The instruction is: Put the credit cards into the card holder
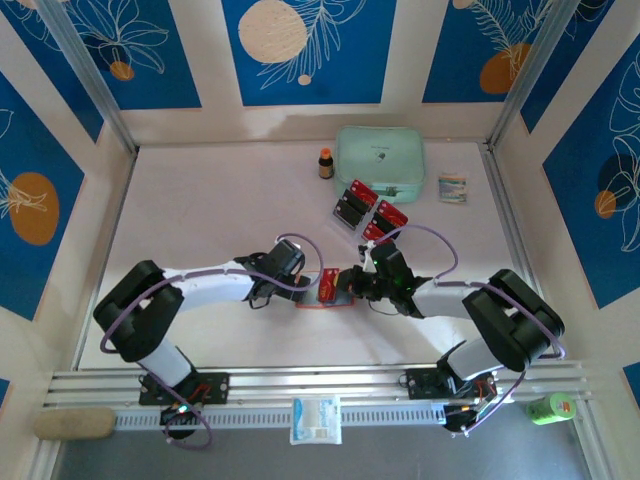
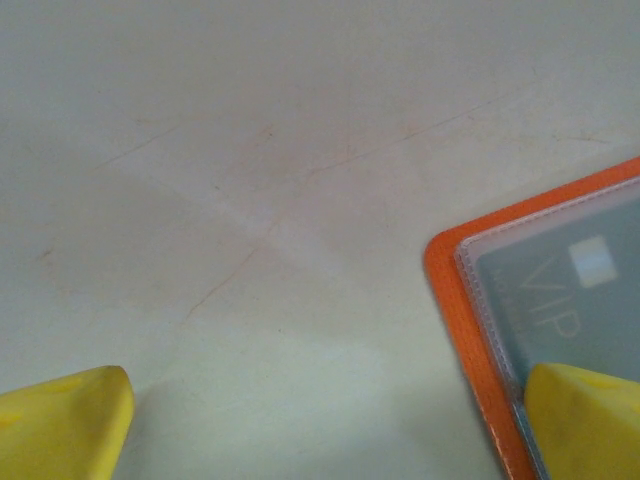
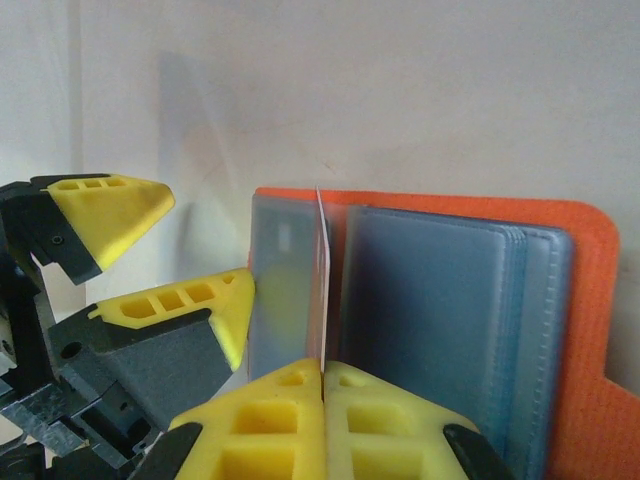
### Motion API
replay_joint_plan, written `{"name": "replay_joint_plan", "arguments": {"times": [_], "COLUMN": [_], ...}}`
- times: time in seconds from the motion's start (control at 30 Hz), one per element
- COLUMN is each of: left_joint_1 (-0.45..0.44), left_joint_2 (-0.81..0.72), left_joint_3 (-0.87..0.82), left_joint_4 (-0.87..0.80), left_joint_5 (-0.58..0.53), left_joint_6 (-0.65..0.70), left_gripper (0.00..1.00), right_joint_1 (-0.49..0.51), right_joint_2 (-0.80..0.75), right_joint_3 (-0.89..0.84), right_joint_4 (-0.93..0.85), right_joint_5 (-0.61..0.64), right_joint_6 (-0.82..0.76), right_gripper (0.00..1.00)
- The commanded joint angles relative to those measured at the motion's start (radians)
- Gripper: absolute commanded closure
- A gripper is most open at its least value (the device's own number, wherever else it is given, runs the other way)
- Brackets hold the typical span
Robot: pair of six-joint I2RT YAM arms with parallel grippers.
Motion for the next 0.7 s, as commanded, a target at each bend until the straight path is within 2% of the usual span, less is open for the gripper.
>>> {"name": "replay_joint_plan", "arguments": {"times": [0.0, 0.67], "left_joint_1": [-0.007, -0.006], "left_joint_2": [0.018, 0.027], "left_joint_3": [-0.013, -0.018], "left_joint_4": [-0.004, -0.002], "left_joint_5": [-0.010, -0.009], "left_joint_6": [-0.011, -0.010], "left_gripper": [0.00, 0.00], "right_joint_1": [0.006, 0.008], "right_joint_2": [0.016, 0.032], "right_joint_3": [-0.008, 0.057], "right_joint_4": [-0.021, -0.174], "right_joint_5": [-0.024, -0.042], "right_joint_6": [-0.011, -0.028], "right_gripper": [1.00, 1.00]}}
